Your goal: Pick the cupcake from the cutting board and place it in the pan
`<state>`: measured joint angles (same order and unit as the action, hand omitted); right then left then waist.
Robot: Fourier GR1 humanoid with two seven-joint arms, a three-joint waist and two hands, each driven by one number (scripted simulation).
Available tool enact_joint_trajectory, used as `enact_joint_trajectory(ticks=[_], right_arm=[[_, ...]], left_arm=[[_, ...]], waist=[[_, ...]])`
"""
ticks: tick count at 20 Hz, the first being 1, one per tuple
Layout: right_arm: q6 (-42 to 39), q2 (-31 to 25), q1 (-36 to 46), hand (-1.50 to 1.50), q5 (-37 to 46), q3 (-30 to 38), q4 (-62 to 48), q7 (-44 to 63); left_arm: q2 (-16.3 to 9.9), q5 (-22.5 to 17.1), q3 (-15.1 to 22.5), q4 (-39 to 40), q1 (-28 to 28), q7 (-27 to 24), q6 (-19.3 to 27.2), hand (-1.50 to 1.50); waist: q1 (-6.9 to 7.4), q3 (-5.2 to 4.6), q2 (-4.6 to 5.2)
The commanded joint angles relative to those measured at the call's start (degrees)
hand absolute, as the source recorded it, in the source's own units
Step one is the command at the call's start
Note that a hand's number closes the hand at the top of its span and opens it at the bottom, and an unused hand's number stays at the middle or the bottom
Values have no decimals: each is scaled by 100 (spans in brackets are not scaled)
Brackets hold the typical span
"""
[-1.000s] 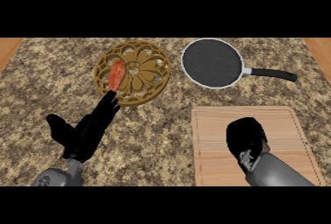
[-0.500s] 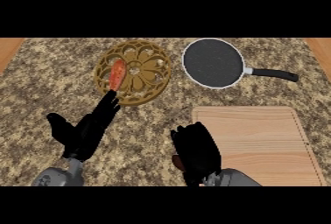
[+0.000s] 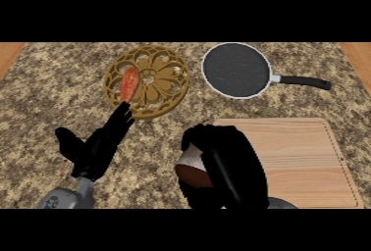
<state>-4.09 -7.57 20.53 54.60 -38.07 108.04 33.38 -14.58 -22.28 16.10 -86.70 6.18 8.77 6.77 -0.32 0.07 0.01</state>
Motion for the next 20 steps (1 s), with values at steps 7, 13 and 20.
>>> enact_joint_trajectory(ticks=[7,13,20], right_arm=[[920,239,-184,150,-1636,1804,-974,-1589],[1393,223,1028,150,-1014,2406,-3080,-2389],[2730,330,1922,150,-769,3165,-4917,-3240]], left_arm=[[-214,-163,-366,-175,-57,110,-401,0],[31,5,-255,-221,-108,115,-410,0],[218,259,-227,-84,2,177,-281,0]], waist=[[88,-3,20],[135,-6,26],[128,-5,31]])
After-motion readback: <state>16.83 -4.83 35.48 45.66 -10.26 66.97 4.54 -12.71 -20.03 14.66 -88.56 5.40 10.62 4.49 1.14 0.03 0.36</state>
